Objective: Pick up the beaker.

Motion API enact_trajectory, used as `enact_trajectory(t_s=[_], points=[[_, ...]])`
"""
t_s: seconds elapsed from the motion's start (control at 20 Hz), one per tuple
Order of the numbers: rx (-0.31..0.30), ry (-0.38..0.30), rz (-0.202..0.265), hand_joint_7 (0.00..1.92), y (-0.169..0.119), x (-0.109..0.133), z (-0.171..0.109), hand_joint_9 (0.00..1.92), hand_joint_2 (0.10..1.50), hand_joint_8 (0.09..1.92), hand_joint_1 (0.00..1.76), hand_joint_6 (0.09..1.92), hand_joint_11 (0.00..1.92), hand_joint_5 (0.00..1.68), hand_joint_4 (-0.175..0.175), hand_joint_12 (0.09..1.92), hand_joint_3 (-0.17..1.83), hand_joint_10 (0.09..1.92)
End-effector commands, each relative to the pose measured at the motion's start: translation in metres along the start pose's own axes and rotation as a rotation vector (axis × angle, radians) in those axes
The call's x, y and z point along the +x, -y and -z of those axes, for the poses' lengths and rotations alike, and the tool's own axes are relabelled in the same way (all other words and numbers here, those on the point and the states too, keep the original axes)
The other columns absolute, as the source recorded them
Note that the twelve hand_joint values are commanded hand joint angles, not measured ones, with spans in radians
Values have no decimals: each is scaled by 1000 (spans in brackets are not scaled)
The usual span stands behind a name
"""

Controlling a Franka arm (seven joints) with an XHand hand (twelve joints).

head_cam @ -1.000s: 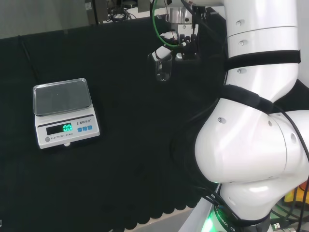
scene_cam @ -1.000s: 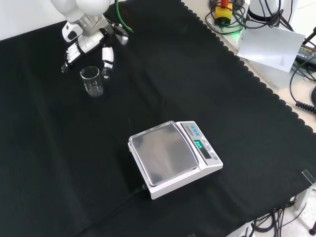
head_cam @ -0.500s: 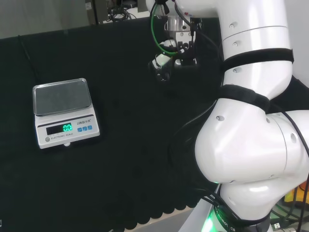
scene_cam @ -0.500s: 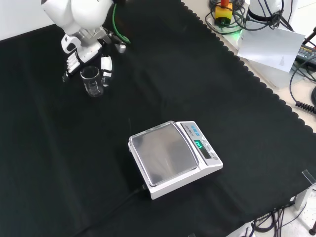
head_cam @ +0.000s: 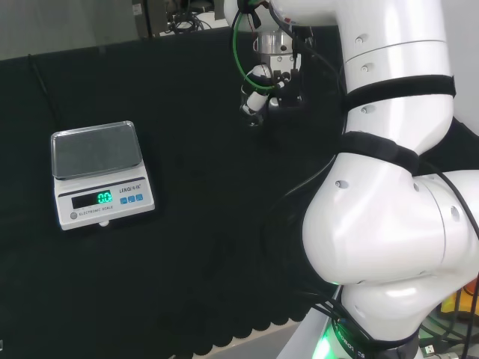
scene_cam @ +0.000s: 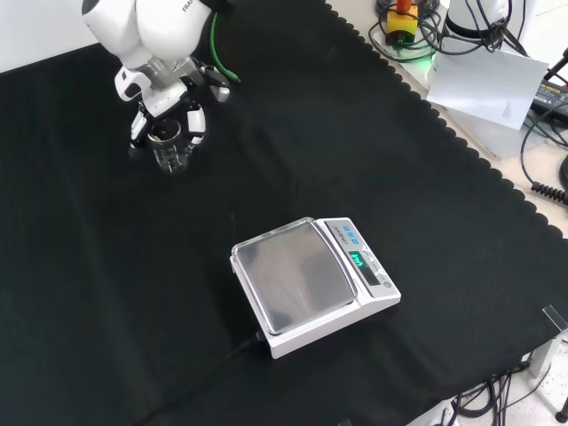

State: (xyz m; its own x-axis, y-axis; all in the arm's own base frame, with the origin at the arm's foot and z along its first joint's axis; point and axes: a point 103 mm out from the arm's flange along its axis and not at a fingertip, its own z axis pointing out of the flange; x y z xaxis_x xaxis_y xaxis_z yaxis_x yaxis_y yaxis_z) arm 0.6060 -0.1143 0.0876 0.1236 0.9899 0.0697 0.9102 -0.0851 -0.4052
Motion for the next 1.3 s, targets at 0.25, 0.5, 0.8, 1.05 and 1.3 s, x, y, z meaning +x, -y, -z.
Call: enact_trajectory(t_s=[0.25,0.5,0.8,1.05,1.3], points=[[-109,24,-37,794,-8,5,-4,1362,764,1228,1088,1176,1527,743,-41,608,622,545],[-118,27,-53,863,-10,1,-4,1329,935,1324,1123,1138,1625,933,-122,514,405,727],[-165,41,-60,946,3,-2,25,1323,841,1279,1201,1158,1598,944,-4,480,606,802],[-223,51,-60,966,25,2,70,1329,807,1273,1217,1164,1584,951,28,479,673,820],[-255,64,-50,971,40,9,95,1333,798,1278,1219,1161,1578,954,25,479,688,825]])
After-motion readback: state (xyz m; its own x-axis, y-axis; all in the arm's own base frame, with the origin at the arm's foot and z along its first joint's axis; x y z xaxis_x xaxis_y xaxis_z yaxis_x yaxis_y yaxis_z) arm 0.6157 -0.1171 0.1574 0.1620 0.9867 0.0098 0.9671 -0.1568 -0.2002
